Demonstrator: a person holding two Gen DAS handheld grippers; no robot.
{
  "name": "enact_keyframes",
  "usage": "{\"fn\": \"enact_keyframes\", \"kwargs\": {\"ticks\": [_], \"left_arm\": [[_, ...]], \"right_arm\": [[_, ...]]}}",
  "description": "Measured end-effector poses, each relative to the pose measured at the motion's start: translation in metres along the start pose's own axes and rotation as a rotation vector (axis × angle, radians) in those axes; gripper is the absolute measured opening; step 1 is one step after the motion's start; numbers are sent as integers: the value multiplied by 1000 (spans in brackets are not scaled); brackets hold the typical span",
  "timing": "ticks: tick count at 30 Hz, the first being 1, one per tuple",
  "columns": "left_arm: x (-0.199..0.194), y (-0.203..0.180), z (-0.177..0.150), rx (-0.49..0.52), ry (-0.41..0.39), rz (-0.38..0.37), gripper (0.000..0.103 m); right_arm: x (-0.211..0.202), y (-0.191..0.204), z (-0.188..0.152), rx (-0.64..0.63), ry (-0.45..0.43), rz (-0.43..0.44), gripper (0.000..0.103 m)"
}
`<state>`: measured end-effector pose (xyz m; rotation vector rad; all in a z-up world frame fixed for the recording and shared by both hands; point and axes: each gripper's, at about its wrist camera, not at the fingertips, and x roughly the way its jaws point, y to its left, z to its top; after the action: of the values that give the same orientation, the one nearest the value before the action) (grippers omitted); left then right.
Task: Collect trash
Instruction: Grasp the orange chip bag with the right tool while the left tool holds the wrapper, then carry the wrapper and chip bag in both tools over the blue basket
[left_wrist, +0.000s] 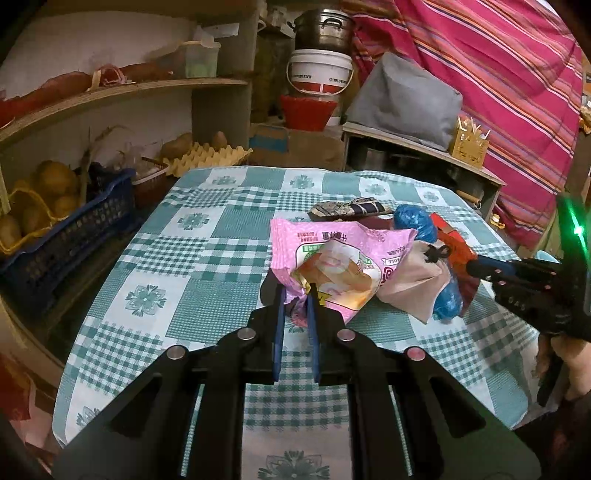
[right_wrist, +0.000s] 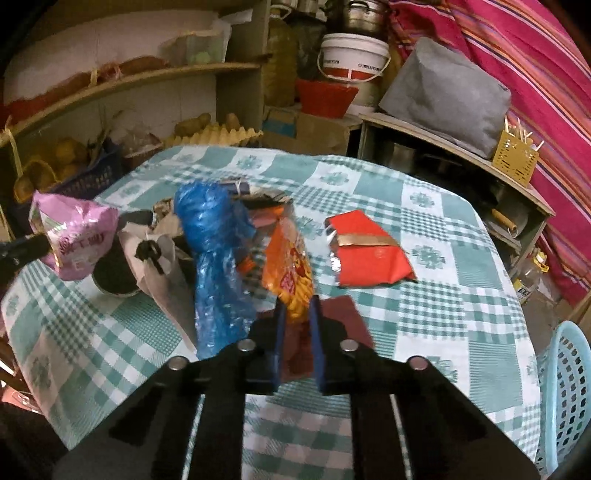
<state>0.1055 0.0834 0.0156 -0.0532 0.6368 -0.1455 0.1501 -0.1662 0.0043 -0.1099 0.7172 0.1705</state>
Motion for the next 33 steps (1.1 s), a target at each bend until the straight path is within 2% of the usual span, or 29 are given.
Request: {"fn": "enact_keyframes", "kwargs": {"ticks": [9,16,20,26,33], "left_arm": [[-15,-17,4,-1,-25,1,10],[-24,-33,8,7,-41,8,10],[-27,-43,11,13,-47,10,10],[-28,-62,19,21,-57,-3,10],[-24,-102,31,56,-71,-33,10]], "right_arm": [[-32,-28,3,42,-76,20,8],[-67,-46,10,49,-158,10,7],[-79,-59,9,56,-175,-6,7],[-93,-92,0,93,-187,-41,7],[-116,-146,-15,172,-214,-94,7]]}}
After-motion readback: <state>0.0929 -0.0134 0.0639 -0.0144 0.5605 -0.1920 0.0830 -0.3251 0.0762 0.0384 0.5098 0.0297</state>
